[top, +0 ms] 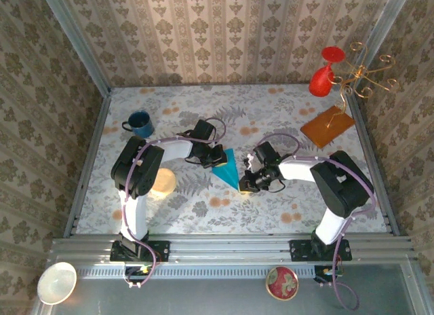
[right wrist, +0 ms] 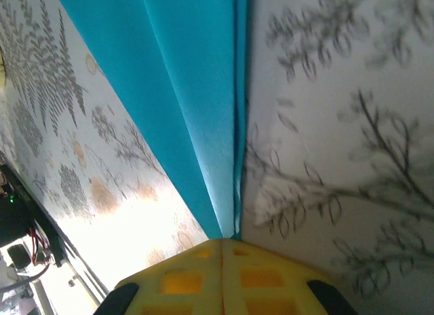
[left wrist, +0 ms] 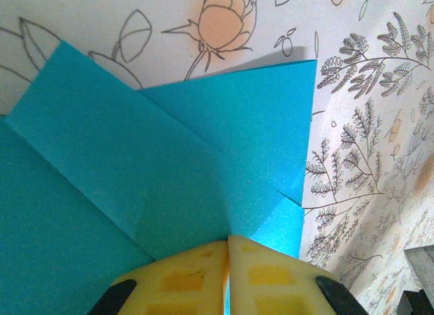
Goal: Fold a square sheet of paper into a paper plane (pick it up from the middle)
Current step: Fourth fold the wing at the center of the table.
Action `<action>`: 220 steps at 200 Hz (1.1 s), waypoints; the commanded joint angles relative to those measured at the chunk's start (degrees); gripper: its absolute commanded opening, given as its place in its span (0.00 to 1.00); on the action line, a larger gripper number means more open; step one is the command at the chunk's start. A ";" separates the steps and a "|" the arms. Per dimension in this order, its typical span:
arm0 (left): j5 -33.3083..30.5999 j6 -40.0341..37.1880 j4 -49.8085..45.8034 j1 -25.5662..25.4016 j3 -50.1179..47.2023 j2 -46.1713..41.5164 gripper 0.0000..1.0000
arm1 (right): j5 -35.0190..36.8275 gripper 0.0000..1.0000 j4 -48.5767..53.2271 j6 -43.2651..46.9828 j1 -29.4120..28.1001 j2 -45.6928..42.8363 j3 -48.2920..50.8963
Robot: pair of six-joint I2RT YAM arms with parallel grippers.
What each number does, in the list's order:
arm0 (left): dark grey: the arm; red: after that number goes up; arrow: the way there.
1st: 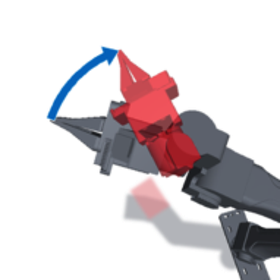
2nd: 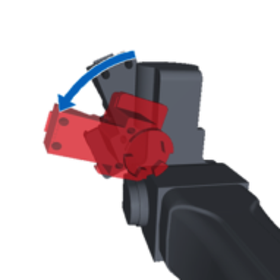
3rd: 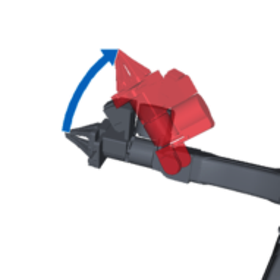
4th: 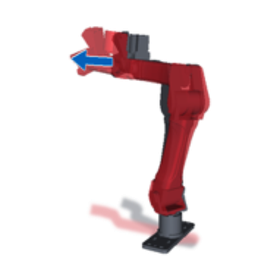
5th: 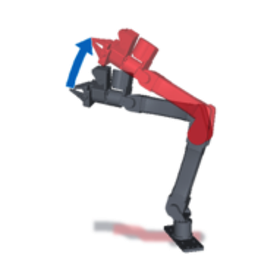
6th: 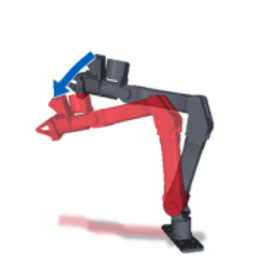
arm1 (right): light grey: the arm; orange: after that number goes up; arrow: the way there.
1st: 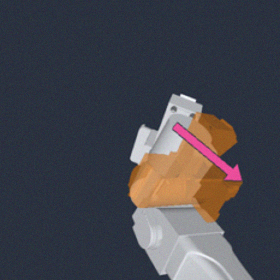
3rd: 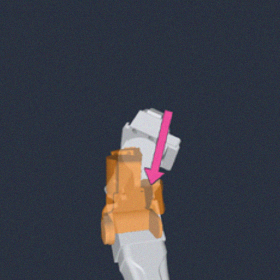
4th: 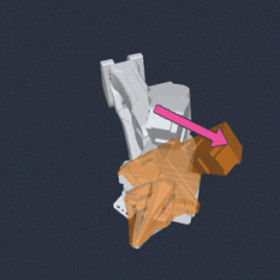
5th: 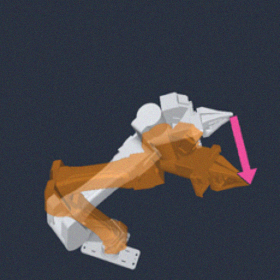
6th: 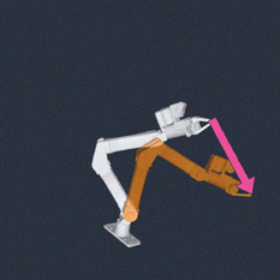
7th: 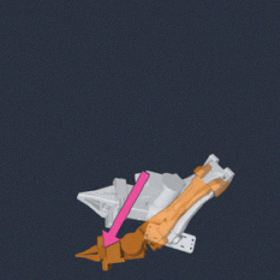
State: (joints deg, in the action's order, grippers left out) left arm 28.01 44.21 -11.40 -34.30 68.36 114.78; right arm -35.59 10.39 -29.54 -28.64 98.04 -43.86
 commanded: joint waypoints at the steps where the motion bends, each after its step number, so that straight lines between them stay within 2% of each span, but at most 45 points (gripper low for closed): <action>1: -7.75 0.32 -6.35 0.55 -2.35 6.24 0.10 | 0.74 0.09 9.19 -0.19 -0.27 -1.62 4.21; 32: -7.05 0.15 -5.99 0.55 -2.00 5.83 0.10 | 2.11 0.10 6.48 -2.10 -0.10 -6.86 5.03; 64: -6.56 0.35 -5.73 0.47 -2.30 5.13 0.10 | 0.53 0.12 -2.33 -4.35 -0.18 -10.95 4.48; 140: -5.62 1.15 -5.21 0.20 -1.48 3.81 0.11 | 3.75 0.07 -3.04 -5.09 -2.20 3.42 -6.30; 177: -4.96 -0.55 -6.05 -0.06 0.39 2.17 0.11 | 6.27 0.06 -1.09 -4.32 -2.21 5.57 -6.27; 220: -3.66 -2.75 -5.66 -0.30 2.27 -0.89 0.12 | 5.89 0.05 -1.46 -4.47 -1.69 6.92 -4.77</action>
State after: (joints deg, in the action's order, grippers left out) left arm 27.42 43.88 -13.87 -34.54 70.19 114.76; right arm -31.92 6.79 -34.28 -30.65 102.52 -49.56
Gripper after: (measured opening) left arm 0.116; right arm 0.071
